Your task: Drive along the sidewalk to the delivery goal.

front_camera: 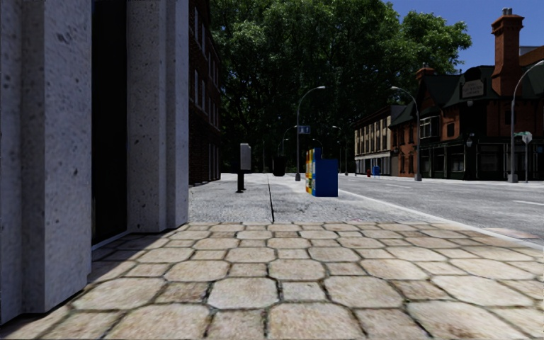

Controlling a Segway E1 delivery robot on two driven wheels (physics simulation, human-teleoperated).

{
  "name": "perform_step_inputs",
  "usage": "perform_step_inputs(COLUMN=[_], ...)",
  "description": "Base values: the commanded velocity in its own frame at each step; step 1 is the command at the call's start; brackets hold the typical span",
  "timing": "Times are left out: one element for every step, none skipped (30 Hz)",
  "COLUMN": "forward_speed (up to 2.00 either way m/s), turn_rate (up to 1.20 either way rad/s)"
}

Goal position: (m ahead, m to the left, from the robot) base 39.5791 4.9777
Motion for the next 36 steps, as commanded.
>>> perform_step_inputs(forward_speed=[2.0,2.0,2.0,2.0,2.0,2.0,2.0,2.0,2.0,2.0,2.0,2.0,2.0,2.0,2.0,2.0,2.0,2.0,2.0,2.0,2.0,2.0,2.0,2.0,2.0,2.0,2.0,2.0,2.0,2.0,2.0,2.0,2.0,2.0,2.0,2.0], turn_rate=[0.0,0.0,0.0,0.0,0.0,0.0,0.0,0.0,0.0,0.0,0.0,0.0,0.0,0.0,0.0,0.0,0.0,0.0,0.0,0.0,0.0,0.0,0.0,0.0,0.0,0.0,0.0,0.0,0.0,0.0,0.0,0.0,0.0,0.0,0.0,0.0])
